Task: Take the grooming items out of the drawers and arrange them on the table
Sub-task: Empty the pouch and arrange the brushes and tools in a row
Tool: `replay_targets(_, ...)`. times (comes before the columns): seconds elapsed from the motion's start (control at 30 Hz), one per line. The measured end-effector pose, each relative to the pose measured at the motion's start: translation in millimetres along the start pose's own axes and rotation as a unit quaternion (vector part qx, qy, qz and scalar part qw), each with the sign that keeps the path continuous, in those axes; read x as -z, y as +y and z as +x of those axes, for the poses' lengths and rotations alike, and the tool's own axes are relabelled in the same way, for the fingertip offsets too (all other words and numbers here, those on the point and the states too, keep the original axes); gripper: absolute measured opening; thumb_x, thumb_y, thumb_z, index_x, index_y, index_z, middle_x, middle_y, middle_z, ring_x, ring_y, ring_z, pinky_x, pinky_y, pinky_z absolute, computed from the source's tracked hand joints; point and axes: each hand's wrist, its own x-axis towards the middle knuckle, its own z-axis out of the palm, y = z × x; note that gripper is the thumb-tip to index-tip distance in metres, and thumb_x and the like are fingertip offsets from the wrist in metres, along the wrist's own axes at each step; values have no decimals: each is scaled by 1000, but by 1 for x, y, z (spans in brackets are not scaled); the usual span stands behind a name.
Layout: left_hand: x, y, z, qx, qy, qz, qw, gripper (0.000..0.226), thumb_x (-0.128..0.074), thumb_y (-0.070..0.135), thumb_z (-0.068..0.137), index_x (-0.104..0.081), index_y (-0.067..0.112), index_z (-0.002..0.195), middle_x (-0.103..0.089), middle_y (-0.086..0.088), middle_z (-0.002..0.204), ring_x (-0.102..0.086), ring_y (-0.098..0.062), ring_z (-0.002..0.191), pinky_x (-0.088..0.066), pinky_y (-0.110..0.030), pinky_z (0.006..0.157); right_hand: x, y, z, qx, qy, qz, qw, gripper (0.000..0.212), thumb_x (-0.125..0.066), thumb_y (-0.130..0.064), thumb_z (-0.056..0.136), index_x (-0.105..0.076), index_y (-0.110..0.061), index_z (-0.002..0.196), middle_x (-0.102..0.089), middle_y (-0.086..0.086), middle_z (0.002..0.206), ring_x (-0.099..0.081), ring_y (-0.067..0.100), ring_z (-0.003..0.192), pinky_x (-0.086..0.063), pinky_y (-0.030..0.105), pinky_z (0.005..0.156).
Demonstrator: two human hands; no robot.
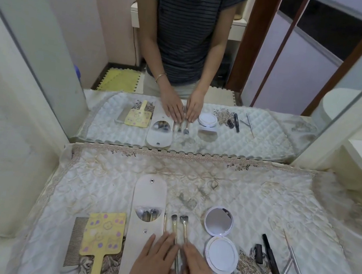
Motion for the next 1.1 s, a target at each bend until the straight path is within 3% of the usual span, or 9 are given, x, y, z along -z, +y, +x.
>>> replay_targets(0.13, -4, 1, -1, 10, 20, -3, 1000, 43, -43, 43, 73, -73, 21, 96, -70, 0, 111, -43, -14, 115, -11, -35, 108, 0, 4, 0, 6, 1, -8, 1000, 45, -45, -25, 70, -47, -30, 114, -58, -7, 119, -9, -18, 132, -6, -3, 102)
replay_targets(0.23, -6, 4, -3, 20, 28, 6, 999, 48, -34, 47, 85, -72, 22, 100, -69, 1, 112, -42, -15, 117, -12, -37, 107, -1, 9, -2, 4, 3, -3, 1000, 52, -40, -24, 71, -34, -36, 122, -70, 2, 109, -11, -19, 130, -7, -4, 101)
replay_targets(0.33, -6, 4, -3, 20, 15, 19, 1000, 52, -44, 44, 62, -72, 22, 100, -69, 3, 112, -38, -17, 121, -9, -36, 110, -1, 11, -2, 16, -3, -11, 1000, 55, -39, -21, 68, -30, -33, 122, -72, 4, 105, -5, -20, 131, -7, -2, 102)
replay_targets(0.5, -2, 2, -3, 14, 5, 25, 1000, 56, -42, 45, 59, -72, 23, 101, -70, 4, 111, -42, -12, 115, -6, -35, 111, 2, 3, -1, 7, -4, -29, 1000, 53, -41, -20, 68, -37, -31, 119, -74, 4, 99, -44, 3, 115, -7, -4, 100)
replay_targets(0.6, -2, -2, -5, -1, 44, 22, 999, 60, -44, 50, 65, -58, 21, 115, -66, 2, 119, -26, -14, 133, -7, -34, 112, 10, -8, 2, -31, 12, 11, 999, 41, -43, -21, 71, -47, -27, 112, -72, 7, 103, -45, 7, 108, -12, -7, 97)
replay_targets(0.7, 4, -15, -11, 24, 113, -3, 993, 52, -38, 48, 82, -45, 17, 123, -43, 2, 137, 0, -10, 143, -11, -30, 110, 22, -24, 20, -26, 31, 41, 998, 44, -33, -28, 85, -51, -20, 125, -56, 1, 125, -41, -2, 116, -21, 8, 101)
replay_targets(0.87, 0, -51, -41, 84, 130, -14, 988, 58, -16, 57, 90, -23, 26, 139, 3, 8, 157, 1, -6, 143, -2, -22, 113, 26, -52, 99, -25, -24, 105, 994, 40, -34, -19, 94, -43, -8, 131, -44, 5, 133, -37, 9, 120, -21, 9, 94)
replay_targets(1.0, -3, -61, -55, 113, 103, -11, 988, 44, -11, 37, 96, -44, 21, 121, -3, 3, 157, -8, -6, 143, -26, -23, 101, 8, -64, 161, -81, -68, 133, 985, 42, -38, -10, 95, -33, -2, 136, -38, 15, 142, -34, 25, 133, -23, 21, 104)
replay_targets(1.1, 1, -58, -61, 120, 37, -28, 992, 57, -21, 59, 89, -49, 18, 118, -34, 1, 148, -34, -12, 131, -32, -25, 91, 0, -69, 178, -149, -81, 188, 967, 50, -48, -11, 92, -31, -9, 139, -42, 15, 140, -43, 28, 126, -34, 32, 103)
